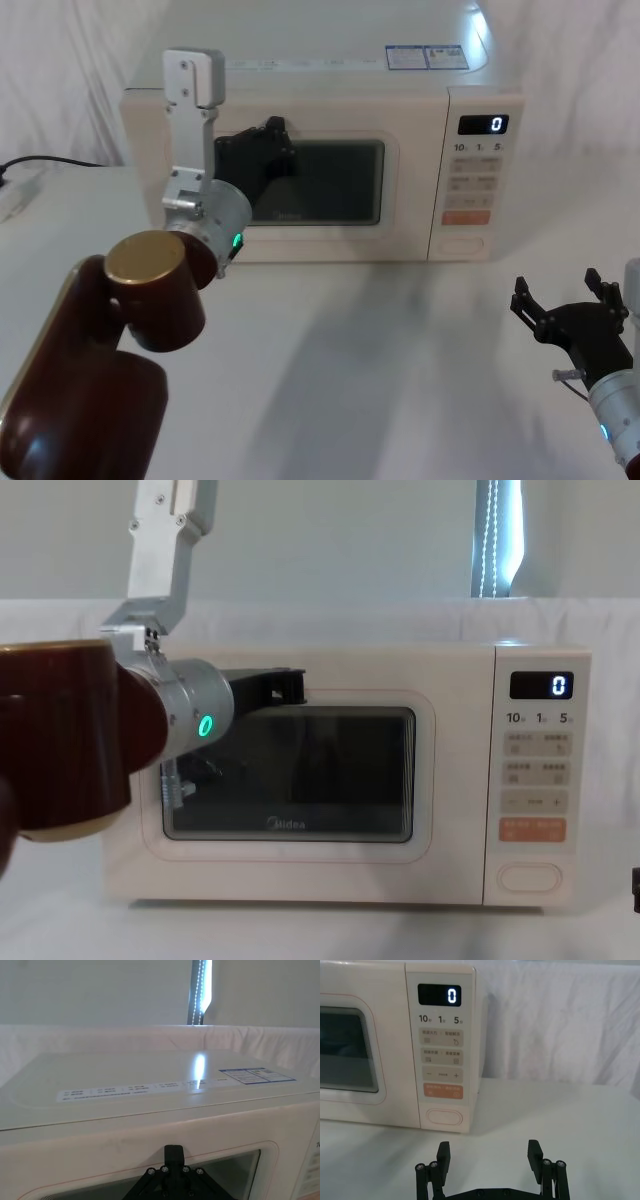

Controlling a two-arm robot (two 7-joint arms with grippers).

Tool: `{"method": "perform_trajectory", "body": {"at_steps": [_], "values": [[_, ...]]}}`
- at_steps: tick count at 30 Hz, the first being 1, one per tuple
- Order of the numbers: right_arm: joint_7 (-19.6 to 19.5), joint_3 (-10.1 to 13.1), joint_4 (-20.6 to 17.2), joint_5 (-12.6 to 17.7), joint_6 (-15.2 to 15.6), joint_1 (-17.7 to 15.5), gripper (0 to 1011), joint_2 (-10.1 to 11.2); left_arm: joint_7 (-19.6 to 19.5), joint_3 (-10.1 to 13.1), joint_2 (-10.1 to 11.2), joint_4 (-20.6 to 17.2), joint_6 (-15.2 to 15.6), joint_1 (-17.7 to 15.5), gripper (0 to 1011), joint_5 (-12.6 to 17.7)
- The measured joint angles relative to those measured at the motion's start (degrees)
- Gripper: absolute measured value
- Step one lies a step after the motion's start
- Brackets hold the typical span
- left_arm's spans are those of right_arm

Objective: Press the button to open the microwave door with one hand; close the microwave door with the other hand.

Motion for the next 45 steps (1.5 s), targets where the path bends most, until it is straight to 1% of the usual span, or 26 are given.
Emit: {"method": "perform_trajectory", "body": {"at_steps": [2, 3, 5, 6, 7, 9, 11, 15, 16, 22, 25, 26, 27, 28, 29, 30, 31, 33, 34, 37, 38, 39, 41, 43, 44, 45], "values": [[0.0, 0.0, 0.0, 0.0, 0.0, 0.0, 1002, 0.0, -0.4, -0.1, 0.2, -1.6, 0.6, 0.8, 0, -0.5], [0.0, 0.0, 0.0, 0.0, 0.0, 0.0, 1002, 0.0, -0.4, -0.1, 0.2, -1.6, 0.6, 0.8, 0, -0.5], [0.0, 0.0, 0.0, 0.0, 0.0, 0.0, 1002, 0.0, -1.1, 0.0, 0.7, -4.2, 1.5, 2.3, 0, -1.1], [0.0, 0.0, 0.0, 0.0, 0.0, 0.0, 1002, 0.0, -1.1, 0.0, 0.7, -4.2, 1.5, 2.3, 0, -1.1], [0.0, 0.0, 0.0, 0.0, 0.0, 0.0, 1002, 0.0, -1.4, 0.0, 1.0, -5.4, 1.9, 2.9, 0, -1.4], [0.0, 0.0, 0.0, 0.0, 0.0, 0.0, 1002, 0.0, -1.6, 0.0, 1.3, -6.8, 2.4, 3.7, 0, -1.7], [0.0, 0.0, 0.0, 0.0, 0.0, 0.0, 1002, 0.0, -1.7, 0.1, 2.0, -9.5, 3.2, 5.1, 0, -2.1], [0.0, 0.0, 0.0, 0.0, 0.0, 0.0, 1002, 0.0, -1.8, 0.1, 2.8, -12.4, 3.8, 6.8, 0, -2.4], [0.0, 0.0, 0.0, 0.0, 0.0, 0.0, 1002, 0.0, -1.8, 0.0, 3.2, -13.8, 4.0, 7.8, 0, -2.6], [0.0, 0.0, 0.0, 0.0, 0.0, 0.0, 1002, 0.0, -2.2, -0.3, 5.1, -18.2, 3.6, 10.8, 0, -3.0], [0.0, 0.0, 0.0, 0.0, 0.0, 0.0, 1002, 0.0, -2.9, -0.4, 7.1, -21.0, 2.6, 13.1, 7, -2.8], [0.0, 0.0, 0.0, 0.0, 0.0, 0.0, 1002, 0.0, -3.0, -0.4, 7.5, -21.5, 2.3, 13.5, 51, -2.8], [0.0, 0.0, 0.0, 0.0, 0.0, 0.0, 1002, 0.0, -3.1, -0.5, 7.9, -21.9, 2.2, 13.9, 61, -2.7], [0.0, 0.0, 0.0, 0.0, 0.0, 0.0, 1002, 0.0, -3.3, -0.7, 8.7, -22.9, 1.8, 15.0, 99, -2.7], [0.0, 0.0, 0.0, 0.0, 0.0, 0.0, 1002, 0.0, -3.5, -0.9, 9.1, -23.4, 1.6, 15.5, 99, -2.7], [0.0, 0.0, 0.0, 0.0, 0.0, 0.0, 1002, 0.0, -3.6, -1.0, 9.5, -24.0, 1.4, 16.1, 149, -2.7], [0.0, 0.0, 0.0, 0.0, 0.0, 0.0, 1002, 0.0, -3.6, -1.3, 9.9, -24.5, 1.2, 16.7, 168, -2.7], [0.0, 0.0, 0.0, 0.0, 0.0, 0.0, 1002, 0.0, -3.8, -2.0, 10.9, -25.8, 0.7, 18.4, 221, -2.9], [0.0, 0.0, 0.0, 0.0, 0.0, 0.0, 1002, 0.0, -3.8, -2.7, 11.5, -26.6, 0.3, 19.6, 277, -3.0], [0.0, 0.0, 0.0, 0.0, 0.0, 0.0, 1002, 0.0, -3.8, -3.7, 12.3, -27.7, -0.2, 21.3, 336, -3.4], [0.0, 0.0, 0.0, 0.0, 0.0, 0.0, 1002, 0.0, -3.7, -4.4, 12.8, -28.3, -0.6, 22.4, 395, -3.6], [0.0, 0.0, 0.0, 0.0, 0.0, 0.0, 1002, 0.0, -3.7, -4.4, 12.8, -28.3, -0.6, 22.4, 395, -3.6], [0.0, 0.0, 0.0, 0.0, 0.0, 0.0, 1002, 0.0, -3.6, -6.0, 13.8, -29.5, -1.4, 24.7, 501, -4.0], [0.0, 0.0, 0.0, 0.0, 0.0, 0.0, 1002, 0.0, -3.5, -6.6, 14.1, -30.0, -1.8, 25.6, 541, -4.2], [0.0, 0.0, 0.0, 0.0, 0.0, 0.0, 1002, 0.0, -3.5, -7.3, 14.5, -30.5, -2.3, 26.5, 561, -4.5], [0.0, 0.0, 0.0, 0.0, 0.0, 0.0, 1002, 0.0, -3.5, -7.7, 14.6, -30.7, -2.5, 27.1, 603, -4.6]]}}
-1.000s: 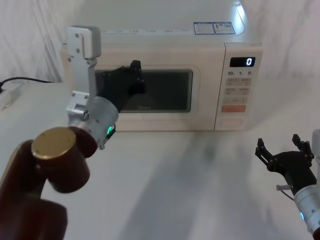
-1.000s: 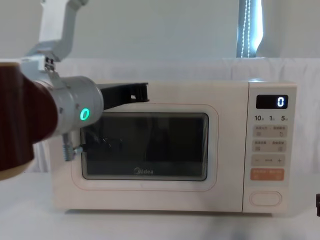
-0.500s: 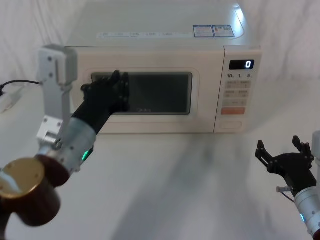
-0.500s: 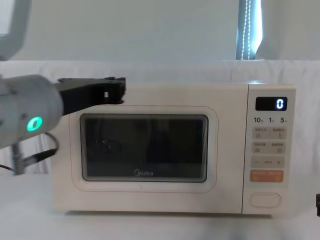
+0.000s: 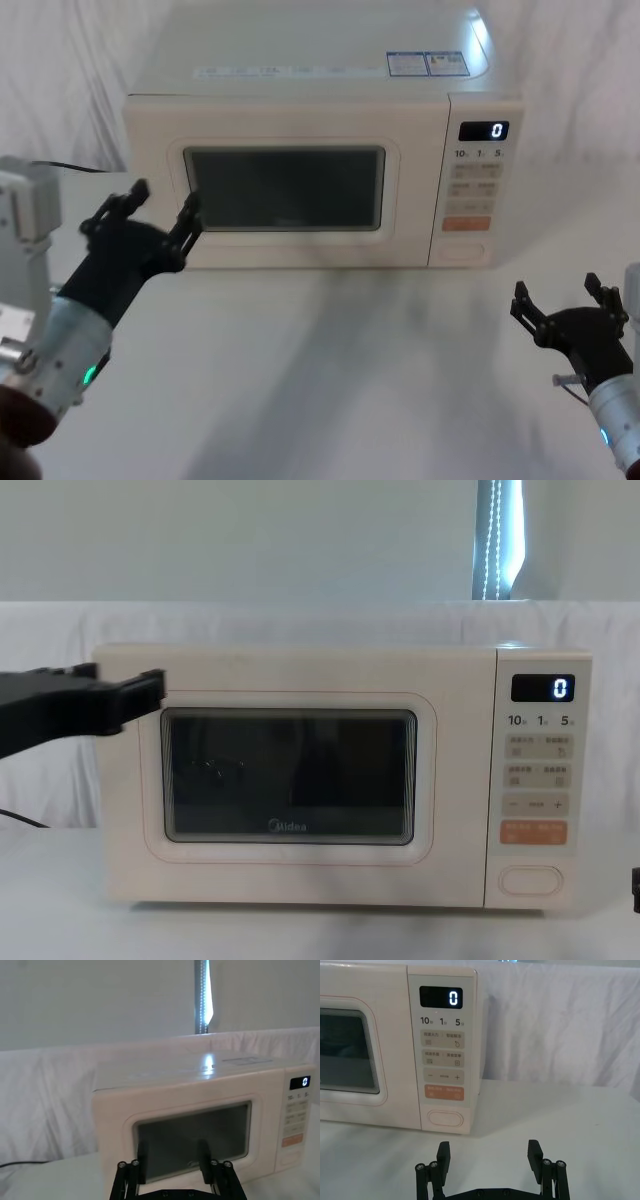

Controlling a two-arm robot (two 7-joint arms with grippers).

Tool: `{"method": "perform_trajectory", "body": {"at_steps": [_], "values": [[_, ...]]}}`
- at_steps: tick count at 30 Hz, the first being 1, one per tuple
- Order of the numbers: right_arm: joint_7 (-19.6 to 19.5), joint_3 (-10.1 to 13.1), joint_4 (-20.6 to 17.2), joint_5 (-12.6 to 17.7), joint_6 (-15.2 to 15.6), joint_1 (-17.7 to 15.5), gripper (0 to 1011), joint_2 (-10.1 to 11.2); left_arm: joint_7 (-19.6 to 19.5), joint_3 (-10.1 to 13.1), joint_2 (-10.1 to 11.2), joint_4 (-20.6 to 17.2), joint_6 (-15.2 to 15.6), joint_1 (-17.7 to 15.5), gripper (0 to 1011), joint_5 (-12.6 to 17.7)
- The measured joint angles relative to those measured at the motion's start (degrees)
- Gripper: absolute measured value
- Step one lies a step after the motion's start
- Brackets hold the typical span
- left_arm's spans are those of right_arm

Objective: Press the button to open the microwave door with one hand; close the microwave door with the other hand.

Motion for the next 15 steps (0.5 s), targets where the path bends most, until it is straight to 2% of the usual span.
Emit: {"method": "perform_trajectory", "body": {"at_steps": [1, 2, 3, 6, 12, 15], "values": [[0.0, 0.0, 0.0, 0.0, 0.0, 0.0, 1002, 0.0, 0.0, 0.0, 0.0, 0.0, 0.0, 0.0, 603, 0.0], [0.0, 0.0, 0.0, 0.0, 0.0, 0.0, 1002, 0.0, 0.0, -0.8, 0.4, -0.5, -0.6, 1.3, 684, -0.3], [0.0, 0.0, 0.0, 0.0, 0.0, 0.0, 1002, 0.0, 0.0, -1.1, 0.6, -0.6, -0.8, 1.8, 718, -0.4], [0.0, 0.0, 0.0, 0.0, 0.0, 0.0, 1002, 0.0, 0.0, -1.9, 0.9, -1.0, -1.4, 3.1, 773, -0.7], [0.0, 0.0, 0.0, 0.0, 0.0, 0.0, 1002, 0.0, 0.3, -4.5, 1.4, -1.6, -2.9, 6.8, 968, -1.8], [0.0, 0.0, 0.0, 0.0, 0.0, 0.0, 1002, 0.0, 0.6, -5.4, 1.4, -1.6, -3.4, 7.9, 1001, -2.1]]}}
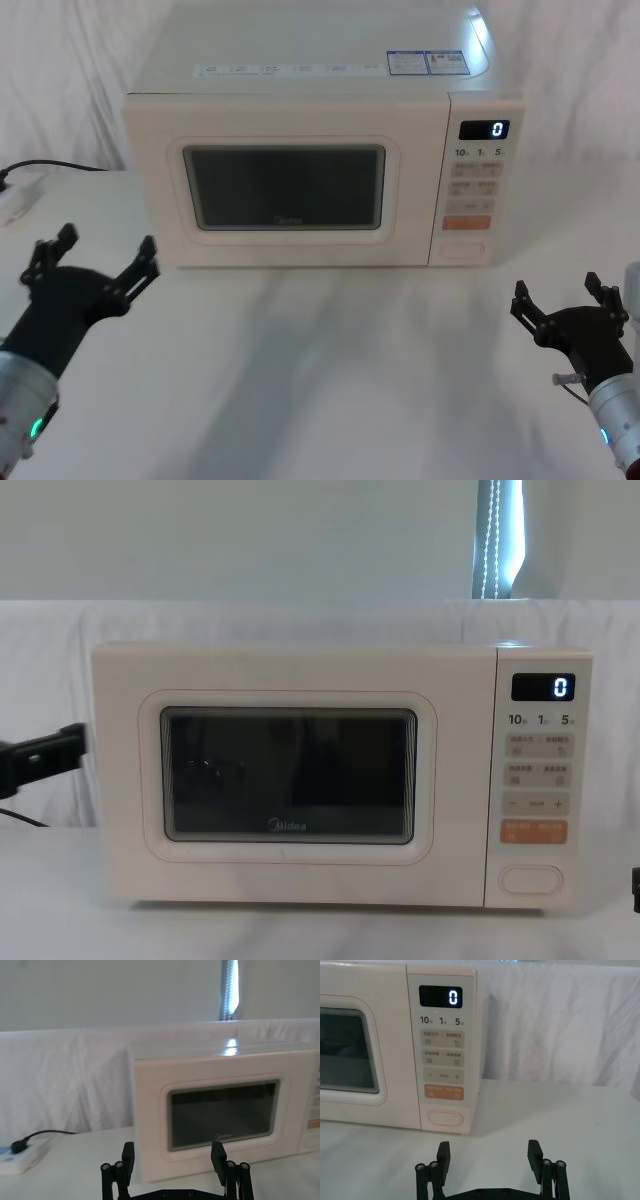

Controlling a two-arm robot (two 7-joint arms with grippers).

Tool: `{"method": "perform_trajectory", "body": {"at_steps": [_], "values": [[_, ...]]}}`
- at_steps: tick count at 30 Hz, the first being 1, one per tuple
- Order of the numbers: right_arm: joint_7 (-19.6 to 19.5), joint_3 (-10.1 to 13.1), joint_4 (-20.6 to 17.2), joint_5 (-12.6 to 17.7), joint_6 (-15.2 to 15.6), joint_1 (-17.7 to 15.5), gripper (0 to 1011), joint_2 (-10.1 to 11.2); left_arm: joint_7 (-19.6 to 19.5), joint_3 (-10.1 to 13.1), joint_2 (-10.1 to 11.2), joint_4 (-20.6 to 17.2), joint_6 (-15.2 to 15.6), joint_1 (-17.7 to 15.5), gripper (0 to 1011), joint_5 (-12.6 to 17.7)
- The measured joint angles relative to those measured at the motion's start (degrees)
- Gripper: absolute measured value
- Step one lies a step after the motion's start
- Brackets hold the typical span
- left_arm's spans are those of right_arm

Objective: Press the button to open the microwave door with one hand; close the microwave door with the other hand.

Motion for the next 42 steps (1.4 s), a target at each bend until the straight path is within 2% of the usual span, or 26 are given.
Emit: {"method": "perform_trajectory", "body": {"at_steps": [9, 17, 25, 42], "values": [[0.0, 0.0, 0.0, 0.0, 0.0, 0.0, 1002, 0.0, 1.5, -2.5, -0.8, 1.5, -3.3, 3.6, 1001, 0.7], [0.0, 0.0, 0.0, 0.0, 0.0, 0.0, 1002, 0.0, 2.3, -3.5, -2.2, 3.3, -4.4, 5.0, 1001, 1.2], [0.0, 0.0, 0.0, 0.0, 0.0, 0.0, 1002, 0.0, 2.9, -4.0, -3.6, 4.9, -4.9, 5.3, 1001, 1.7], [0.0, 0.0, 0.0, 0.0, 0.0, 0.0, 1002, 0.0, 2.8, -3.9, -3.4, 4.7, -4.9, 5.2, 1001, 1.7]]}}
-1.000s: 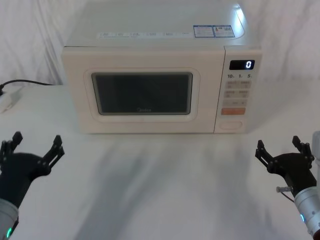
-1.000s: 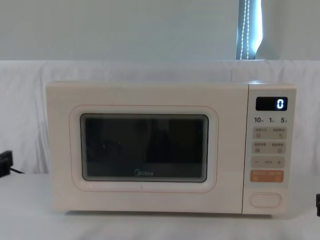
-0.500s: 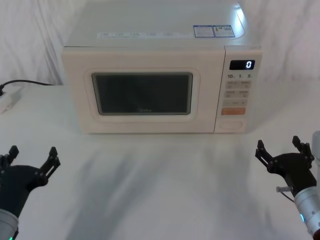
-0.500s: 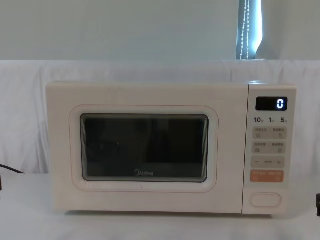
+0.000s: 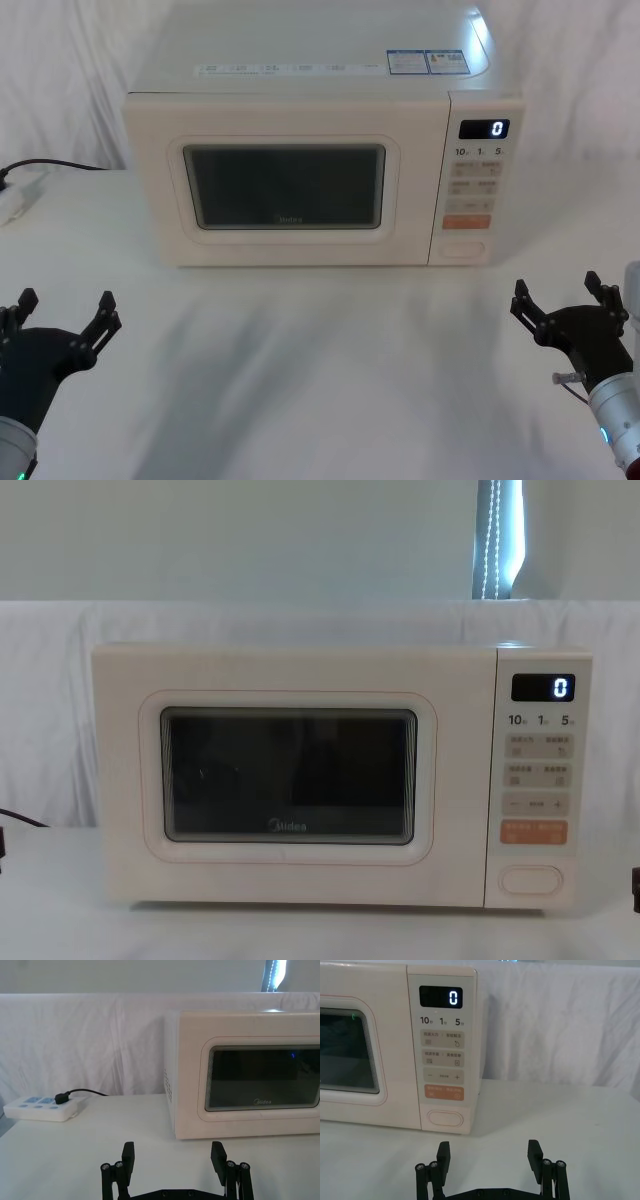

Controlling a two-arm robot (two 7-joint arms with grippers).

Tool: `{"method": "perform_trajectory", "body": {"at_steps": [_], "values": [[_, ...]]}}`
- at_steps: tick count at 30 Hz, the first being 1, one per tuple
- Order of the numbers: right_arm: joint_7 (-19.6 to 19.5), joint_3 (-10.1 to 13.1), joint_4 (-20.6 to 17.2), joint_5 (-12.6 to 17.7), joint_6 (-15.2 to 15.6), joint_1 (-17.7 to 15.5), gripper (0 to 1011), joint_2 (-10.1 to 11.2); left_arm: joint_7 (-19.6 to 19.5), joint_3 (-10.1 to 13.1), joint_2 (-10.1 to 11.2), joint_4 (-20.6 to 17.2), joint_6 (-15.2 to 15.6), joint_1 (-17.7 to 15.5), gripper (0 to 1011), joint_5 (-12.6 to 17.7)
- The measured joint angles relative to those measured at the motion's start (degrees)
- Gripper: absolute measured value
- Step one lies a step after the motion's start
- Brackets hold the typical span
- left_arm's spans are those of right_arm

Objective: Press the button to open the microwave door with one hand; close the microwave door with the other hand.

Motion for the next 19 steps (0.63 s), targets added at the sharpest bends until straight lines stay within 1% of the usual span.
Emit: {"method": "perform_trajectory", "body": {"at_steps": [19], "values": [[0.0, 0.0, 0.0, 0.0, 0.0, 0.0, 1002, 0.0, -0.1, 0.1, 0.1, -0.1, 0.0, 0.0, 1001, -0.1]]}}
